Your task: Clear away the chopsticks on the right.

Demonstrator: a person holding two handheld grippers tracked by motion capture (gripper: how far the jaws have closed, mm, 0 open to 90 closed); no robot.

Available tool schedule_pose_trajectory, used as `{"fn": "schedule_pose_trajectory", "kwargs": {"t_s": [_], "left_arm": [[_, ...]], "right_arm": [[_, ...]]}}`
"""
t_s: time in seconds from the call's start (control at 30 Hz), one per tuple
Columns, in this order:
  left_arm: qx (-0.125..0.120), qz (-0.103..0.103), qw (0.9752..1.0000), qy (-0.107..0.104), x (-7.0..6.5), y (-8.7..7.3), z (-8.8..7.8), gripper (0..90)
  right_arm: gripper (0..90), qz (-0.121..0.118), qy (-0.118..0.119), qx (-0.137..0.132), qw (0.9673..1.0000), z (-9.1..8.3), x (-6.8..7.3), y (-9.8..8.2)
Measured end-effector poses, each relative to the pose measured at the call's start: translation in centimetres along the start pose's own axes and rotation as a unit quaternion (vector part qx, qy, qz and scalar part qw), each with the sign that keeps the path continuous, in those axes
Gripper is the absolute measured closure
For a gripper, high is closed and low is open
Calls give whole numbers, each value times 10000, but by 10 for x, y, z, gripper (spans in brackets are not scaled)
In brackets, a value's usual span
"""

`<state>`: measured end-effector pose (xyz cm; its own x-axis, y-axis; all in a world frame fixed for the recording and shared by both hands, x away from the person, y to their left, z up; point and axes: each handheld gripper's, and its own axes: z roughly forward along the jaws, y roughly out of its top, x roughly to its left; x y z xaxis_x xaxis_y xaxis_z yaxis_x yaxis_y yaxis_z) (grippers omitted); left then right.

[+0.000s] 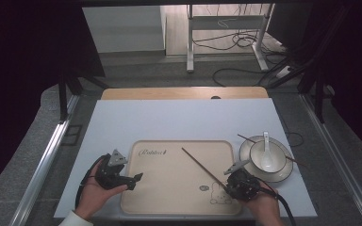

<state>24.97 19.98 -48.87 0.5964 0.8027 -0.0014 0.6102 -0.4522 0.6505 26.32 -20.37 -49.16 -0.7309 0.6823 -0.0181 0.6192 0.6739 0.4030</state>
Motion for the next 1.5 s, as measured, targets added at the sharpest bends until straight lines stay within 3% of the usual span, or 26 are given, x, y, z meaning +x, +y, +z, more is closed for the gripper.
{"fn": "schedule_pose_trajectory", "kwargs": {"t_s": [0.1, 0.2, 0.23, 0.27, 0.4, 0.43, 0.47, 0.5, 0.53, 0.57, 0.63, 0.67, 0.7, 0.73, 0.8, 0.83, 0.87, 0.9, 0.93, 0.97, 1.0, 1.03, 1.13, 1.17, 1.2, 1.5], "left_arm": [[7, 4, 10000, -6, 0, 0, 0, 126], [6, -3, 10000, 2, 1, 0, 0, 126], [1, -12, 10000, 4, 1, -1, 0, 126], [-1, -17, 10000, 2, 1, -1, 0, 126], [3, -38, 10000, 5, 2, -1, -1, 126], [3, -38, 10000, 5, 2, -1, -1, 126], [10, -64, 10000, -2, 2, -1, 0, 126], [15, -75, 10000, 4, 2, -1, 1, 126], [25, -69, 10000, -1, 2, -1, 1, 126], [25, -69, 10000, -1, 2, -1, 1, 126], [6, -74, 10000, -4, 2, -1, 0, 126], [-18, -78, 10000, -9, 1, 0, 0, 126], [-18, -78, 10000, -9, 1, 0, 0, 126], [-53, -69, 10000, 10, 1, 0, -1, 126], [-88, -70, 9999, 29, 1, 1, -2, 126], [-88, -70, 9999, 29, 1, 1, -2, 126], [-90, -74, 9999, 31, 1, 1, -2, 126], [-88, -76, 9999, 35, 1, 1, -2, 126], [-80, -77, 9999, 32, 1, 1, -2, 126], [-76, -79, 9999, 32, 1, 1, -1, 126], [-71, -80, 9999, 34, 1, 1, -1, 126], [-74, -94, 9999, 32, 2, 1, -1, 126], [-64, -97, 9999, 37, 2, 0, -2, 126], [-64, -97, 9999, 37, 2, 0, -2, 126], [-52, -114, 9999, 31, 2, 0, -1, 126], [-32, -137, 9999, 35, 4, -2, -1, 127]], "right_arm": [[745, -61, -26, -39, 10000, -3, 3, 0], [623, -170, -43, -334, 9993, -15, 5, 1], [623, -170, -43, -334, 9993, -15, 5, 1], [544, -239, 120, -766, 9967, -34, 2, 3], [467, -190, 27, -1325, 9910, -75, -13, 1], [467, -190, 27, -1325, 9910, -75, -13, 1], [438, -205, -199, -1501, 9883, -95, -26, -2], [438, -205, -199, -1501, 9883, -95, -26, -2], [418, -142, -353, -1585, 9866, -112, -40, -7], [418, -142, -353, -1585, 9866, -112, -40, -7], [411, 11, -688, -1749, 9822, -135, -62, -18], [405, 62, -780, -1754, 9814, -141, -71, -22], [405, 62, -780, -1754, 9814, -141, -71, -22], [399, 84, -890, -1718, 9811, -150, -93, -30], [410, 127, -1040, -1633, 9810, -153, -108, -37], [410, 127, -1040, -1633, 9810, -153, -108, -37], [418, 192, -1086, -1486, 9827, -152, -127, -43], [418, 192, -1086, -1486, 9827, -152, -127, -43], [428, 248, -1095, -1312, 9850, -148, -145, -47], [436, 238, -1053, -1193, 9870, -143, -153, -48], [436, 238, -1053, -1193, 9870, -143, -153, -48], [447, 182, -1007, -830, 9913, -131, -171, -49], [478, 103, -976, -354, 9945, -114, -188, -50], [478, 103, -976, -354, 9945, -114, -188, -50], [503, 91, -980, -10, 9951, -102, -199, -52], [605, 98, -820, 567, 9950, -76, -216, -66]]}}
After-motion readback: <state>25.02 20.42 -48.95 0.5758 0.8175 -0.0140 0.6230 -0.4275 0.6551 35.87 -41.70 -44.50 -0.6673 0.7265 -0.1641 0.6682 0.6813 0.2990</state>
